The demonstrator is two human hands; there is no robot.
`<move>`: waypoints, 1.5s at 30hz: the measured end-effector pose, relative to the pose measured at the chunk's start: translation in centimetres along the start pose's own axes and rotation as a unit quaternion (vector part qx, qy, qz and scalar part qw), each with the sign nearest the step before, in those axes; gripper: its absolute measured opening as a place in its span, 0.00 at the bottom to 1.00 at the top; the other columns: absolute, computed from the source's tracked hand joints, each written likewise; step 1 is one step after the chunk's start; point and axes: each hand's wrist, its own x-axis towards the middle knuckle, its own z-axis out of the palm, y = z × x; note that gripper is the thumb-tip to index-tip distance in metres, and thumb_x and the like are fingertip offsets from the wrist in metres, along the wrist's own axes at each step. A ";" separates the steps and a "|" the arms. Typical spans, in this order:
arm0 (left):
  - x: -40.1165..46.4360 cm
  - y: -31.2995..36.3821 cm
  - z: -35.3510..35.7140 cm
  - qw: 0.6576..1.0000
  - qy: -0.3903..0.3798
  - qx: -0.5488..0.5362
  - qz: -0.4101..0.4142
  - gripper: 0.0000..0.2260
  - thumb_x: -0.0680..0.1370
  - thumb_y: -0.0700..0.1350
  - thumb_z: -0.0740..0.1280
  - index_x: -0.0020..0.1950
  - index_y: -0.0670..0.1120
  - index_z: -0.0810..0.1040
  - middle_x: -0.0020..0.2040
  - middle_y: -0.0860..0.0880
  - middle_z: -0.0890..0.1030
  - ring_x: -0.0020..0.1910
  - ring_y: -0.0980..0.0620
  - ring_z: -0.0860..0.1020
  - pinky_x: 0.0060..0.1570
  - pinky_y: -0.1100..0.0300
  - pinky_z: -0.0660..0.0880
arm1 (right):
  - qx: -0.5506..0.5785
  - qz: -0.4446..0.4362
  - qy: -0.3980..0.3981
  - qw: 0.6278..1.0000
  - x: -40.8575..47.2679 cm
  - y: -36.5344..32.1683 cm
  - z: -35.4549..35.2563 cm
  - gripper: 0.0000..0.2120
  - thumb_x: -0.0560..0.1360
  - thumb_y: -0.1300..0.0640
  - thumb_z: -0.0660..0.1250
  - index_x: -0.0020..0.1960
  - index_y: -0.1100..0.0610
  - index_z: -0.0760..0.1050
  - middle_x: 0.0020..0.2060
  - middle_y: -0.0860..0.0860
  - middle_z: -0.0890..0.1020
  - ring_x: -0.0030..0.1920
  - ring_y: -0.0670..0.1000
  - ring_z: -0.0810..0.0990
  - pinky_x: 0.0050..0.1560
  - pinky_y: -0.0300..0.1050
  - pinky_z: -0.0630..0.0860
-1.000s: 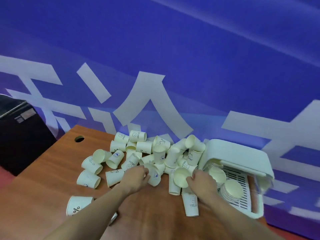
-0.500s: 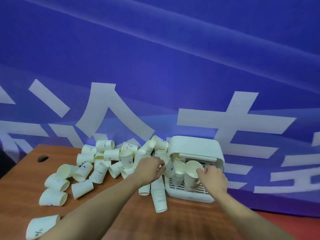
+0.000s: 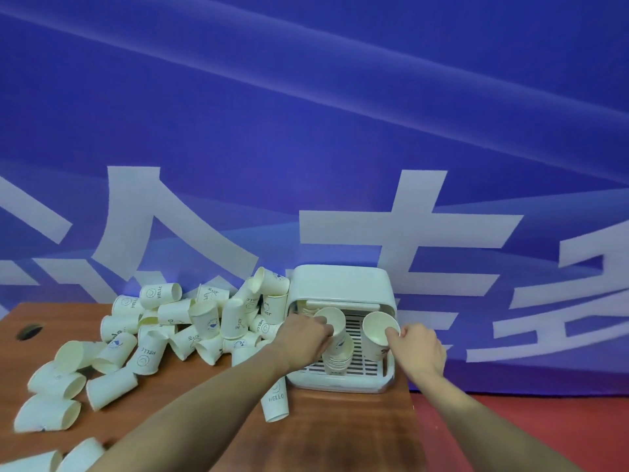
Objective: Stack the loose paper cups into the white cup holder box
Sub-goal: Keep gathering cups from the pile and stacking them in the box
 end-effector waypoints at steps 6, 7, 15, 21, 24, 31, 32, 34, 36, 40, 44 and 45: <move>1.6 1.6 1.6 0.999 -0.035 0.030 0.010 0.14 0.82 0.51 0.55 0.50 0.45 0.77 0.47 0.45 0.81 0.44 0.39 0.80 0.37 0.54 0.66 | 0.006 -0.002 -0.008 1.000 1.0 1.2 0.2 0.16 0.71 0.46 0.63 0.30 0.54 0.68 0.32 0.53 0.79 0.37 0.58 0.79 0.38 0.47 0.75; 1.8 1.8 1.8 0.999 -0.037 0.035 0.009 0.15 0.82 0.51 0.55 0.50 0.45 0.77 0.47 0.45 0.82 0.45 0.39 0.80 0.37 0.55 0.65 | 0.009 -0.002 -0.010 1.000 1.1 1.3 0.3 0.16 0.71 0.46 0.63 0.30 0.53 0.68 0.31 0.53 0.79 0.37 0.58 0.79 0.38 0.47 0.75; 2.9 2.6 2.3 0.995 -0.078 0.059 0.005 0.16 0.82 0.53 0.55 0.53 0.47 0.78 0.50 0.44 0.82 0.48 0.39 0.80 0.39 0.54 0.66 | 0.036 -0.006 -0.015 0.999 1.7 1.6 0.3 0.16 0.71 0.47 0.63 0.30 0.55 0.68 0.28 0.51 0.75 0.35 0.57 0.77 0.36 0.47 0.74; 2.7 1.8 2.6 0.994 -0.092 0.057 -0.027 0.15 0.81 0.55 0.58 0.63 0.51 0.76 0.55 0.46 0.82 0.54 0.42 0.80 0.48 0.53 0.72 | 0.038 -0.030 -0.005 0.999 2.5 0.5 -0.6 0.16 0.70 0.48 0.63 0.28 0.53 0.63 0.26 0.49 0.69 0.32 0.55 0.72 0.34 0.46 0.69; 2.4 1.2 2.5 0.994 -0.083 0.047 -0.045 0.16 0.81 0.56 0.58 0.64 0.52 0.75 0.56 0.47 0.82 0.55 0.43 0.79 0.49 0.54 0.72 | 0.045 -0.048 -0.002 0.998 2.5 -0.6 -0.7 0.17 0.70 0.49 0.63 0.28 0.53 0.61 0.26 0.48 0.68 0.31 0.54 0.69 0.32 0.45 0.66; 0.6 -0.5 2.9 0.994 -0.063 0.004 -0.084 0.15 0.80 0.56 0.57 0.59 0.52 0.78 0.50 0.48 0.83 0.50 0.45 0.80 0.41 0.57 0.67 | 0.034 -0.066 -0.044 0.996 1.2 -2.7 1.8 0.16 0.70 0.48 0.63 0.28 0.53 0.64 0.29 0.51 0.74 0.37 0.58 0.76 0.38 0.48 0.73; 0.3 -0.6 3.0 0.994 -0.060 -0.004 -0.091 0.16 0.80 0.57 0.57 0.58 0.52 0.79 0.49 0.47 0.83 0.49 0.45 0.80 0.41 0.57 0.66 | 0.028 -0.067 -0.047 0.996 1.1 -2.9 2.1 0.16 0.70 0.48 0.63 0.28 0.54 0.64 0.30 0.51 0.75 0.37 0.58 0.76 0.40 0.48 0.74; -0.2 -0.9 3.3 0.993 -0.064 -0.017 -0.102 0.17 0.80 0.59 0.56 0.55 0.51 0.79 0.47 0.47 0.82 0.48 0.44 0.80 0.41 0.57 0.67 | 0.012 -0.071 -0.053 0.996 1.0 -3.3 2.9 0.15 0.71 0.47 0.62 0.30 0.53 0.66 0.33 0.52 0.78 0.39 0.58 0.77 0.42 0.48 0.76; -0.6 -1.2 3.8 0.991 -0.069 -0.024 -0.111 0.18 0.80 0.59 0.56 0.55 0.51 0.79 0.47 0.47 0.82 0.48 0.44 0.80 0.41 0.57 0.67 | -0.009 -0.072 -0.072 0.995 1.1 -3.4 3.6 0.13 0.72 0.47 0.62 0.33 0.53 0.72 0.36 0.54 0.80 0.41 0.58 0.79 0.44 0.48 0.77; -1.3 -1.4 5.0 0.984 -0.094 -0.055 -0.144 0.17 0.79 0.60 0.57 0.53 0.52 0.80 0.46 0.48 0.83 0.48 0.46 0.80 0.44 0.56 0.72 | -0.037 -0.053 -0.141 0.988 1.5 -3.1 5.1 0.14 0.71 0.46 0.60 0.36 0.54 0.76 0.40 0.53 0.82 0.43 0.57 0.80 0.44 0.46 0.75; -1.5 -1.4 6.3 0.969 -0.110 -0.118 -0.185 0.15 0.79 0.57 0.59 0.50 0.51 0.82 0.44 0.48 0.83 0.46 0.46 0.81 0.47 0.55 0.77 | -0.047 -0.038 -0.158 0.986 1.8 -2.1 5.6 0.16 0.72 0.44 0.60 0.32 0.54 0.72 0.37 0.52 0.82 0.41 0.56 0.80 0.45 0.46 0.77; -1.5 -1.3 6.6 0.966 -0.107 -0.133 -0.196 0.15 0.79 0.57 0.59 0.49 0.50 0.82 0.44 0.48 0.83 0.46 0.46 0.81 0.45 0.55 0.77 | -0.048 -0.035 -0.158 0.986 1.9 -1.9 5.6 0.17 0.72 0.44 0.60 0.32 0.55 0.73 0.36 0.51 0.82 0.40 0.55 0.79 0.44 0.46 0.77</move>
